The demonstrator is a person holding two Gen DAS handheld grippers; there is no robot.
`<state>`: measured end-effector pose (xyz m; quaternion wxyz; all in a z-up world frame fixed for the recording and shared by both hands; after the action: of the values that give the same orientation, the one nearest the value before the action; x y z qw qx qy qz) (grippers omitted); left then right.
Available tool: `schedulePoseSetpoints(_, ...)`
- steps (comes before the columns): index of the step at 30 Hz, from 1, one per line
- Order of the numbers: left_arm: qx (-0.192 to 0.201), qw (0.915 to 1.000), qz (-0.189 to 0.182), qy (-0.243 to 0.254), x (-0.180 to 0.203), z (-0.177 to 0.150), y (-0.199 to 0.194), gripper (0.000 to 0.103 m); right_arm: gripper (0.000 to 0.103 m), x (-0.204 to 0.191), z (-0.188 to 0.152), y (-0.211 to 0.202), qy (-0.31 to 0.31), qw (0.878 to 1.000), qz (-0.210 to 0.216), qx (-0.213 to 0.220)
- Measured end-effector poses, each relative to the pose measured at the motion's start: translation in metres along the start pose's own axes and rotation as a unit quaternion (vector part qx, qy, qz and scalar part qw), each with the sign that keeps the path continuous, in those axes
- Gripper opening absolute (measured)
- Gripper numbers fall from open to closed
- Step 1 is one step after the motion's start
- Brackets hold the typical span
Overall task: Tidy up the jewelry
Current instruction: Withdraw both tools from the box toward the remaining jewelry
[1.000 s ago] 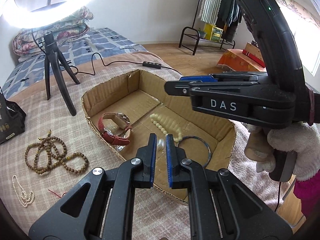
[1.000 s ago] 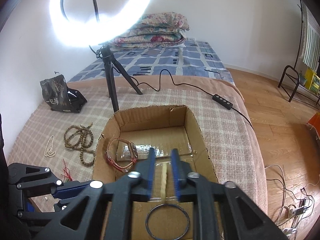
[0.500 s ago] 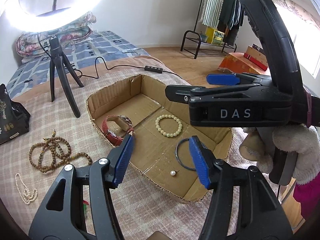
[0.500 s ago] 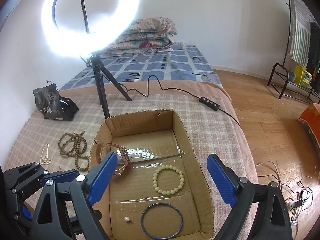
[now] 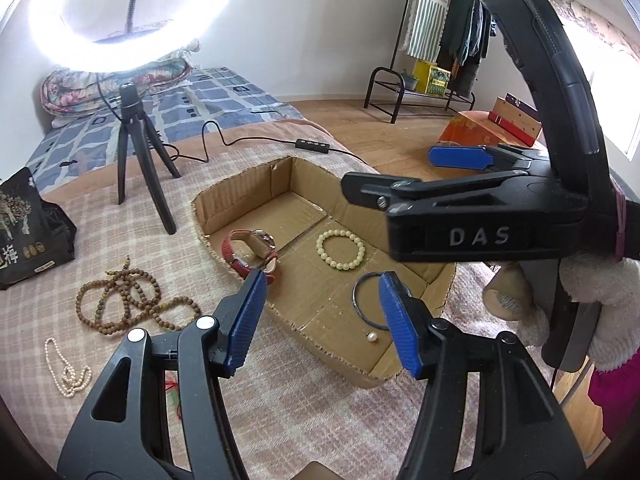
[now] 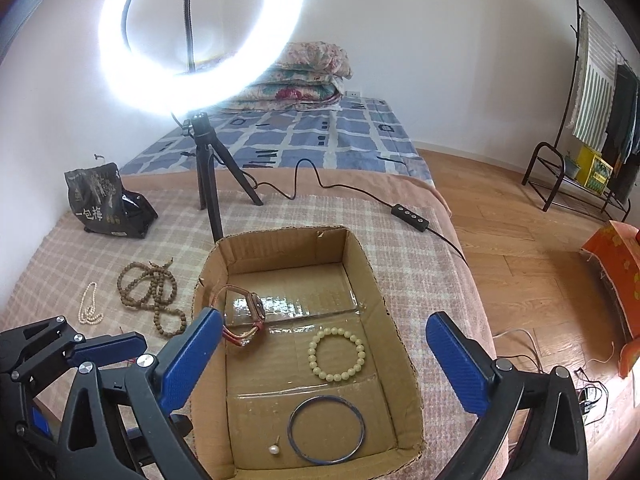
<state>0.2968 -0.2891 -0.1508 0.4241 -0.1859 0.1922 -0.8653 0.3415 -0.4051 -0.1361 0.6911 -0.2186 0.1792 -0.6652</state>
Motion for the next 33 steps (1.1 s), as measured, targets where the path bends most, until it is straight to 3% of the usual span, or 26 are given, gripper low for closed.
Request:
schedulePoseSetpoints(15, 0.006, 0.999, 0.039, -0.021, -0.066, -0.017, -0.057, 0.06, 0.103, -0.013, -0.003, -0.025, 0.02, 1.0, -0.002, 0.006)
schedulePoseSetpoints(25, 0.002, 0.9909, 0.113, -0.072, -0.159, -0.044, -0.1, 0.06, 0.103, -0.051, -0.012, -0.037, 0.025, 0.998, 0.055, 0.006)
schedulePoseSetpoints(33, -0.007, 0.9835, 0.148, -0.103, -0.209, -0.07, -0.118, 0.06, 0.1, -0.103, -0.025, -0.037, 0.001, 0.994, 0.106, -0.011)
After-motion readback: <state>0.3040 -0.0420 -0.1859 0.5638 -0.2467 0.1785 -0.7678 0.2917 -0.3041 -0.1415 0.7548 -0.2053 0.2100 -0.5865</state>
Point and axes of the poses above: each gripper's, at about its wrist camera, not at the fingertips, and y roughly the way its jaws point, x to its right, z to its top, the point moved 6 cm from there along y, roughly the way its jaws point, and after that the axes turned 13 degrees about x, right-handed, at the moved point
